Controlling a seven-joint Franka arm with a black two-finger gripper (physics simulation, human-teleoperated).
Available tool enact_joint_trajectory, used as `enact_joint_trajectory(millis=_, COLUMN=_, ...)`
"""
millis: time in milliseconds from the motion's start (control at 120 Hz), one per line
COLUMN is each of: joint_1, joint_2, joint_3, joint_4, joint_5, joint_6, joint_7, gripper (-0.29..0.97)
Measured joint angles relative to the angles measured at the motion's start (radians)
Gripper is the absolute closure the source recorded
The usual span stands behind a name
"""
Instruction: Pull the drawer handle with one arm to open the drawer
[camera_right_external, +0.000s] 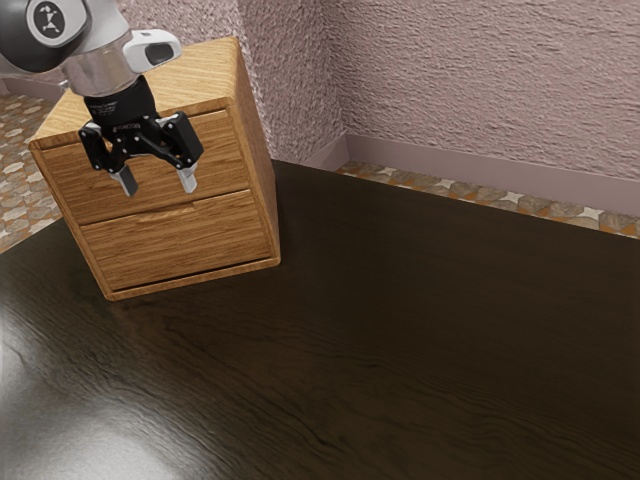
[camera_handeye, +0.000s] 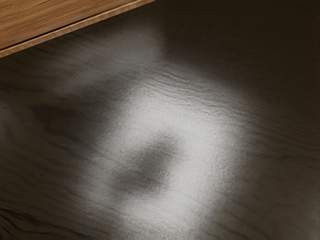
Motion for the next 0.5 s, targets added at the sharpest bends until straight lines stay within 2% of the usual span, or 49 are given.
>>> enact_joint_trajectory(millis=142, joint_1=0.036, joint_2=0.0, joint_3=-0.002, joint_4=0.004, joint_5=-0.032, joint_6=0.0, joint_7=-0.004, gripper=0.0)
enact_joint_trajectory(millis=225, joint_1=0.047, joint_2=0.132, joint_3=-0.006, joint_4=0.209, joint_5=-0.044, joint_6=-0.002, joint_7=-0.01, gripper=0.0)
enact_joint_trajectory(millis=275, joint_1=0.037, joint_2=0.175, joint_3=-0.005, joint_4=0.279, joint_5=-0.051, joint_6=-0.011, joint_7=-0.015, gripper=0.0)
enact_joint_trajectory(millis=358, joint_1=0.011, joint_2=0.126, joint_3=-0.006, joint_4=0.338, joint_5=-0.046, joint_6=-0.021, joint_7=-0.025, gripper=0.0)
enact_joint_trajectory(millis=500, joint_1=-0.036, joint_2=0.078, joint_3=-0.008, joint_4=0.355, joint_5=-0.042, joint_6=-0.021, joint_7=-0.039, gripper=0.0)
